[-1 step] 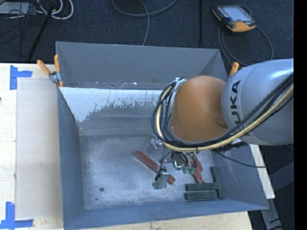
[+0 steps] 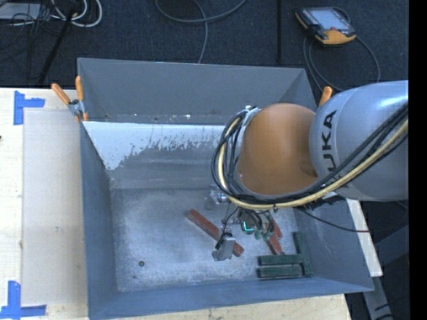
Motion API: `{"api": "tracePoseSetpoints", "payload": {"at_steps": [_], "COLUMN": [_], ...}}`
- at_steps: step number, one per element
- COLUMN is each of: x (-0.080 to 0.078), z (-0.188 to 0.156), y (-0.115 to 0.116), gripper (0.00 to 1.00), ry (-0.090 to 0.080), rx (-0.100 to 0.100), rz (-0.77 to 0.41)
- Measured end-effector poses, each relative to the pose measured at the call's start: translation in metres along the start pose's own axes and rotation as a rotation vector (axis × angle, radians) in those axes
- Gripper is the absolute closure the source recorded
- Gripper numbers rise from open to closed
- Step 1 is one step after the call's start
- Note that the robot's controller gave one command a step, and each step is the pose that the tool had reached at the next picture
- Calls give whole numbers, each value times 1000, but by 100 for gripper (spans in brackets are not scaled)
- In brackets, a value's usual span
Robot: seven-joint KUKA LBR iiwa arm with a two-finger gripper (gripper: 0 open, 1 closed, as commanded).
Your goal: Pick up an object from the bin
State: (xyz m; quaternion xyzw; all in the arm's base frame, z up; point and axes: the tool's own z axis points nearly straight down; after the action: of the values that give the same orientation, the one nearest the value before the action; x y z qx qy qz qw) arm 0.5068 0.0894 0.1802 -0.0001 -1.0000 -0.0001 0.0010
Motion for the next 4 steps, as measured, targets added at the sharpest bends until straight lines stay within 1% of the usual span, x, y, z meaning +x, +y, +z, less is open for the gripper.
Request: {"api": "tracePoseSetpoints", "payload": {"at_steps": [1,2,3,4], "x": [-21,-19,-54,-54], "z": [43,94,108,108], "y": [-10,-22,-18,-18], "gripper": [0,0,100,100], "ry": [-9,-2,-5,-5], "rx": [-1,0,0,-1], "rz": [-14,-31,-25,-24]}}
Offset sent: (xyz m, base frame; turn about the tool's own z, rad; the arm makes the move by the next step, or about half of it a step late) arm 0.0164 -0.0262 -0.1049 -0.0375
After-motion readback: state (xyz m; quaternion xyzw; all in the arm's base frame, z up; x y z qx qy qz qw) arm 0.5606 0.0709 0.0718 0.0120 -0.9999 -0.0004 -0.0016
